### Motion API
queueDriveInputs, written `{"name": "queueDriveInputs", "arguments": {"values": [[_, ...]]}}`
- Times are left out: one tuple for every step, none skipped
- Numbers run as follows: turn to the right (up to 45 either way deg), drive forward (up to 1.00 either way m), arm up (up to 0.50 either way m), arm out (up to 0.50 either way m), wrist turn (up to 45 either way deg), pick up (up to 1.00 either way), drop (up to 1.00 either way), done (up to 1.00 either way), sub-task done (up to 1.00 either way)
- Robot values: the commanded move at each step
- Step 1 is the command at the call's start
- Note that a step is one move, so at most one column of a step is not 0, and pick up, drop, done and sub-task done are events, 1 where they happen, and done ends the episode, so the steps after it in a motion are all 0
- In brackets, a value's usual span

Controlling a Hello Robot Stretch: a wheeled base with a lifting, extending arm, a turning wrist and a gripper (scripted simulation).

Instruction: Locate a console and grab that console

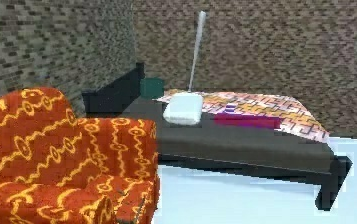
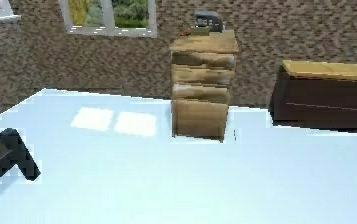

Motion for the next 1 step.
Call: {"name": "queueDriveInputs", "arguments": {"values": [[0.0, 0.9, 0.0, 0.0, 0.0, 0.0, 0.0, 0.0, 0.0]]}}
